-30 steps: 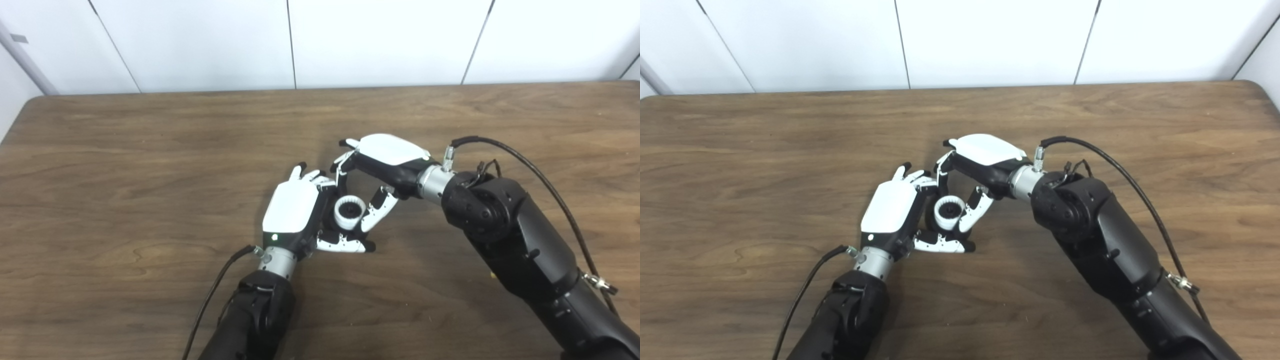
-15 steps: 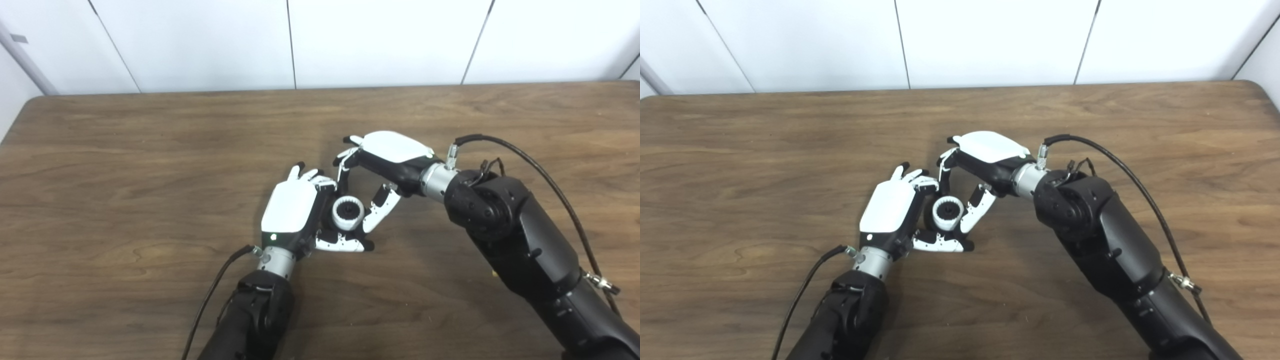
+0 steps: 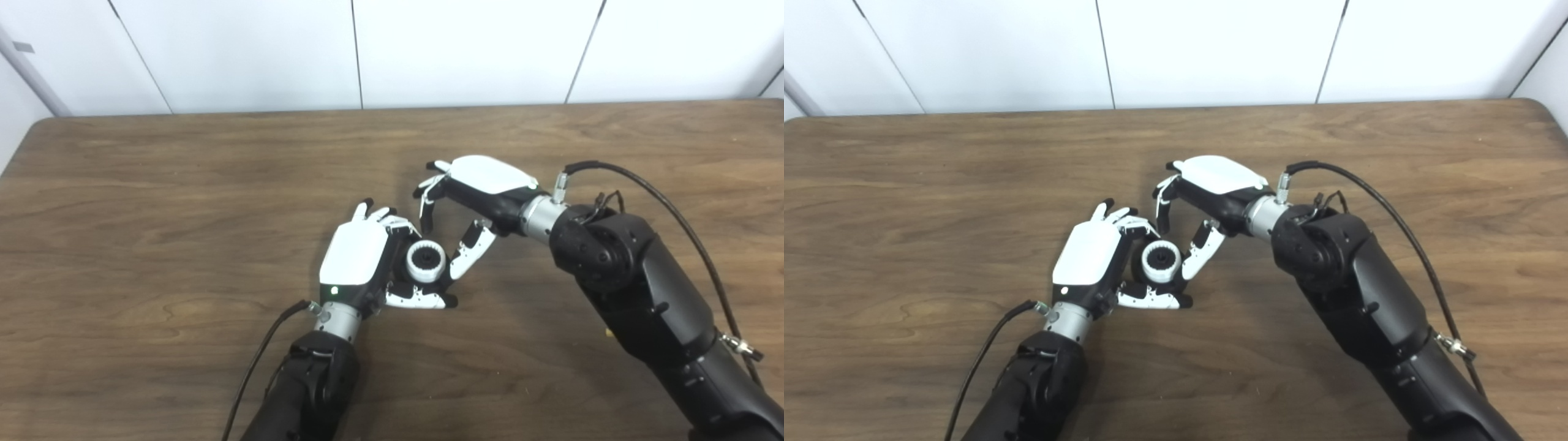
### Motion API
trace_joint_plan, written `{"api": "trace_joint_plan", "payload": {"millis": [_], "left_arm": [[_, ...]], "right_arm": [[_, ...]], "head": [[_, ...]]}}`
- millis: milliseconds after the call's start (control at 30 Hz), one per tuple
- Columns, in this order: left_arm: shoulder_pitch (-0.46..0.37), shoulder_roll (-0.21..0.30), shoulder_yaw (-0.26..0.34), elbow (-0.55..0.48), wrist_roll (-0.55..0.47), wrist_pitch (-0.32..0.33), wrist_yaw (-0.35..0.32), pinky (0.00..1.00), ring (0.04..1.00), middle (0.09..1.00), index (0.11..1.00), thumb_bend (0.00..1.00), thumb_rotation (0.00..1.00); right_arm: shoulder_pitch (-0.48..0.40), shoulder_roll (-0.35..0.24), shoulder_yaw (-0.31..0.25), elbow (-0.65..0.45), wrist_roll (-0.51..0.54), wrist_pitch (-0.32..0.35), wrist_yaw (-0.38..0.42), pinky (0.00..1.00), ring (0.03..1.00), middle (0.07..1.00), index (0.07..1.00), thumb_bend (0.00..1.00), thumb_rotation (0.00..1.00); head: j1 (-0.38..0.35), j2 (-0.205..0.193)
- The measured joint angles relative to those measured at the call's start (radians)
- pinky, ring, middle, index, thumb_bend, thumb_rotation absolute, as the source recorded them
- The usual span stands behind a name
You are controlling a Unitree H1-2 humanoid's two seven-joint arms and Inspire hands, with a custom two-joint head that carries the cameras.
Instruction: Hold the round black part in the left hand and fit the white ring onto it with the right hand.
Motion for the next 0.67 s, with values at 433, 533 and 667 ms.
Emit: {"api": "trace_joint_plan", "payload": {"millis": [433,533,667], "left_arm": [[-0.002,0.011,0.017,0.004,-0.013,-0.023,-0.002,1.00,0.878,0.746,0.482,0.53,0.05],[-0.002,0.013,0.022,0.004,-0.013,-0.021,-0.010,1.00,0.888,0.762,0.487,0.53,0.06],[-0.006,0.021,0.026,0.001,-0.014,-0.021,-0.022,1.00,0.901,0.792,0.526,0.60,0.10]], "right_arm": [[-0.016,-0.063,-0.062,-0.036,0.003,0.040,0.053,1.00,1.000,0.855,0.641,1.00,0.24],[-0.017,-0.070,-0.072,-0.047,0.002,0.069,0.071,1.00,1.000,0.859,0.704,1.00,0.23],[-0.016,-0.097,-0.077,-0.064,0.001,0.079,0.075,1.00,1.000,0.863,0.734,1.00,0.24]], "head": [[0.003,-0.014],[0.005,-0.017],[0.006,-0.023]]}}
